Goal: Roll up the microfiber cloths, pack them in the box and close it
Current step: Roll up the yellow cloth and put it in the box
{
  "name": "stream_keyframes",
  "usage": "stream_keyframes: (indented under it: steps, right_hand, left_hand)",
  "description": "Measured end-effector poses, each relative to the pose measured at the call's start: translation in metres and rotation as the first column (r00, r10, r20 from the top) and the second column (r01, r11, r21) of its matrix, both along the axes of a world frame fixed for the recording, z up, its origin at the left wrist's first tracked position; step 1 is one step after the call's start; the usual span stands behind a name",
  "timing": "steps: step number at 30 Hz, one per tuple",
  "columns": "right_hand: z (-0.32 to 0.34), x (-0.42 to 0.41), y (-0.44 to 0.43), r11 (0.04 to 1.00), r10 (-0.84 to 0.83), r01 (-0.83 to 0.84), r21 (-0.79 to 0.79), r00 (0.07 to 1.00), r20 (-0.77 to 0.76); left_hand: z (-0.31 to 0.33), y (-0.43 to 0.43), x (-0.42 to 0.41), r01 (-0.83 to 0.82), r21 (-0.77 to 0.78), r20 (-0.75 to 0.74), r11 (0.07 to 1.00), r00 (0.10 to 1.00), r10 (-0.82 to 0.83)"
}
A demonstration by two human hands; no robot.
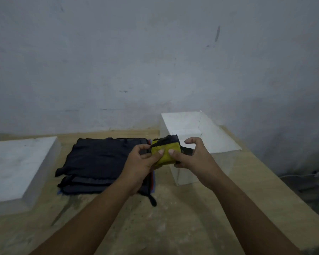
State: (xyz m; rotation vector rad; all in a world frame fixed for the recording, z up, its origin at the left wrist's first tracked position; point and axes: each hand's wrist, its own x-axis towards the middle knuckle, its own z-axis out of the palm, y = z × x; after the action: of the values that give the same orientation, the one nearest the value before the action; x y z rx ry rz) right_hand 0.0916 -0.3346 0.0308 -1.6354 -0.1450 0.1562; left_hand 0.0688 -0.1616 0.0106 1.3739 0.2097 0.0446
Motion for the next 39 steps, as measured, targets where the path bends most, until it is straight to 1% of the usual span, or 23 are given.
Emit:
stream_keyframes:
  steps: [3, 5, 6, 9, 11, 13, 15, 18, 20, 22, 26, 30, 37, 39]
  right_hand:
    - [0.008, 0.014, -0.014, 1.000, -0.003, 0.004, -0.011, 0.997, 0.078]
    - [0.016, 0.031, -0.026, 0.999, -0.017, 0.014, 0.032, 0.996, 0.082]
    - [0.021, 0.041, -0.032, 0.999, -0.029, 0.025, 0.047, 0.997, 0.071]
    - [0.034, 0.075, -0.050, 0.998, -0.069, 0.069, 0.012, 0.997, 0.044]
    - [0.039, 0.099, -0.058, 0.994, -0.081, 0.084, -0.071, 0.996, 0.047]
    - [0.042, 0.121, -0.063, 0.984, -0.072, 0.081, -0.160, 0.996, 0.056]
    - [0.042, 0.138, -0.063, 0.977, -0.038, 0.046, -0.208, 0.998, 0.041]
    - [0.033, 0.164, -0.060, 0.972, -0.027, 0.025, -0.233, 1.000, -0.003]
    - [0.026, 0.179, -0.056, 0.964, -0.022, 0.006, -0.266, 0.998, -0.056]
    - [0.020, 0.194, -0.050, 0.947, 0.005, -0.050, -0.317, 0.990, -0.141]
    - [0.013, 0.212, -0.036, 0.872, 0.099, -0.207, -0.444, 0.962, -0.255]
    - [0.005, 0.228, -0.015, 0.833, 0.158, -0.302, -0.463, 0.933, -0.325]
    - [-0.026, 0.255, 0.007, 0.745, 0.181, -0.413, -0.525, 0.882, -0.436]
    - [-0.036, 0.259, 0.009, 0.718, 0.177, -0.423, -0.553, 0.879, -0.442]
  left_hand:
    - [0.005, -0.017, 0.019, 0.007, -0.048, 0.011, 0.999, 1.000, -0.007]
    - [0.008, -0.024, 0.034, 0.032, -0.056, 0.026, 0.998, 0.999, -0.031]
    - [0.009, -0.026, 0.043, 0.038, -0.034, 0.023, 0.999, 0.999, -0.038]
    - [0.005, -0.025, 0.071, -0.002, 0.120, -0.003, 0.993, 1.000, 0.002]
    - [0.004, -0.025, 0.091, -0.018, 0.247, -0.023, 0.969, 0.999, 0.025]
    - [0.004, -0.029, 0.109, 0.007, 0.345, -0.059, 0.939, 0.998, 0.015]
    - [0.005, -0.034, 0.122, 0.032, 0.422, -0.083, 0.906, 0.997, 0.004]
    - [0.004, -0.040, 0.138, 0.041, 0.485, -0.078, 0.873, 0.997, -0.003]
    - [0.003, -0.042, 0.145, 0.054, 0.484, -0.069, 0.873, 0.997, -0.024]
    - [0.001, -0.042, 0.150, 0.071, 0.474, -0.065, 0.878, 0.997, -0.045]
    - [-0.003, -0.041, 0.155, 0.073, 0.473, -0.012, 0.878, 0.997, -0.076]
    - [-0.005, -0.039, 0.157, 0.092, 0.463, -0.027, 0.881, 0.996, -0.090]
    - [-0.011, -0.035, 0.158, 0.103, 0.488, -0.041, 0.867, 0.995, -0.096]
    - [-0.013, -0.032, 0.161, 0.117, 0.476, -0.040, 0.871, 0.993, -0.112]
